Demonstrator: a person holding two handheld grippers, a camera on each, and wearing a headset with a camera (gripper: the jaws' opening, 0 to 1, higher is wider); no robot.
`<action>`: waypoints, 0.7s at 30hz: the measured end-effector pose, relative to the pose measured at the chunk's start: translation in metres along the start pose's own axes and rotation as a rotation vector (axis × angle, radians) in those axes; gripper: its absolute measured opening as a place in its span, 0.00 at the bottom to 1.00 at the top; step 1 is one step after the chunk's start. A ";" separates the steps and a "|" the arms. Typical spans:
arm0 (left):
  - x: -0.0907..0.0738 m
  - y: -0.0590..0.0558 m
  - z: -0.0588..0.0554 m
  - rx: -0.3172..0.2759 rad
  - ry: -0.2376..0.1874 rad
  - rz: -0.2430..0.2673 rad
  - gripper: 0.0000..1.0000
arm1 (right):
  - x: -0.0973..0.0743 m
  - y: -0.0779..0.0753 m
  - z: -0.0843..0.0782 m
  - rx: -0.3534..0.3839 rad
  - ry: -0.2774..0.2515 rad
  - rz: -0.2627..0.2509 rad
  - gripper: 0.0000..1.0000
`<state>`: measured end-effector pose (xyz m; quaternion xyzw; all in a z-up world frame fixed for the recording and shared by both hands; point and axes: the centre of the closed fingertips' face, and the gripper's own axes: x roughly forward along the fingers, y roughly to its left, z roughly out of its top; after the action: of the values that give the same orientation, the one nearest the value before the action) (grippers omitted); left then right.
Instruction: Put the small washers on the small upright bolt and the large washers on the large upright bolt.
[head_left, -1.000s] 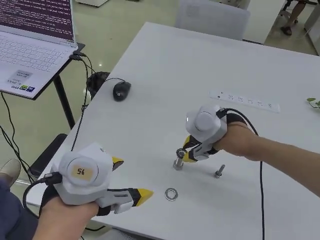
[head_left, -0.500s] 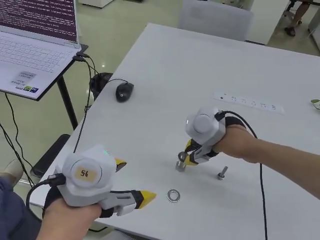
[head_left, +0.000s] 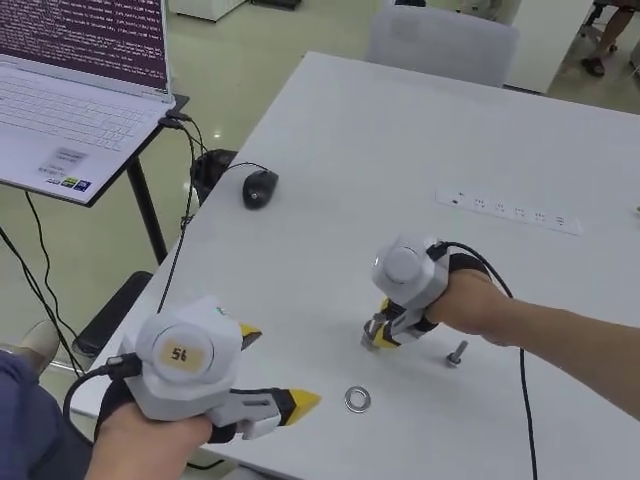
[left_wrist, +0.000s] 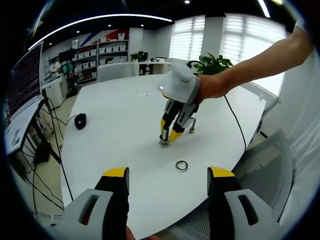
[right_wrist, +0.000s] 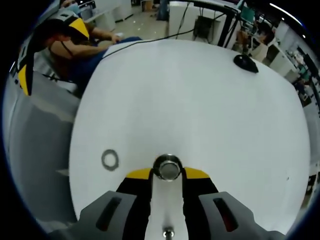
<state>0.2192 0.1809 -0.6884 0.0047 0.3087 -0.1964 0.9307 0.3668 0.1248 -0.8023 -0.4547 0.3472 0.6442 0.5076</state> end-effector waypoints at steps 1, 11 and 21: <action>0.000 0.000 0.000 0.001 0.001 0.000 0.62 | 0.001 0.000 -0.001 0.000 0.003 -0.002 0.23; 0.001 -0.001 0.000 0.001 0.001 -0.002 0.62 | 0.006 0.003 -0.010 0.044 0.000 -0.003 0.23; 0.001 -0.003 -0.001 0.002 0.002 -0.004 0.62 | 0.005 0.022 -0.033 0.102 0.010 0.010 0.24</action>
<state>0.2178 0.1778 -0.6893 0.0052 0.3095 -0.1987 0.9299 0.3531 0.0909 -0.8187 -0.4298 0.3846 0.6259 0.5249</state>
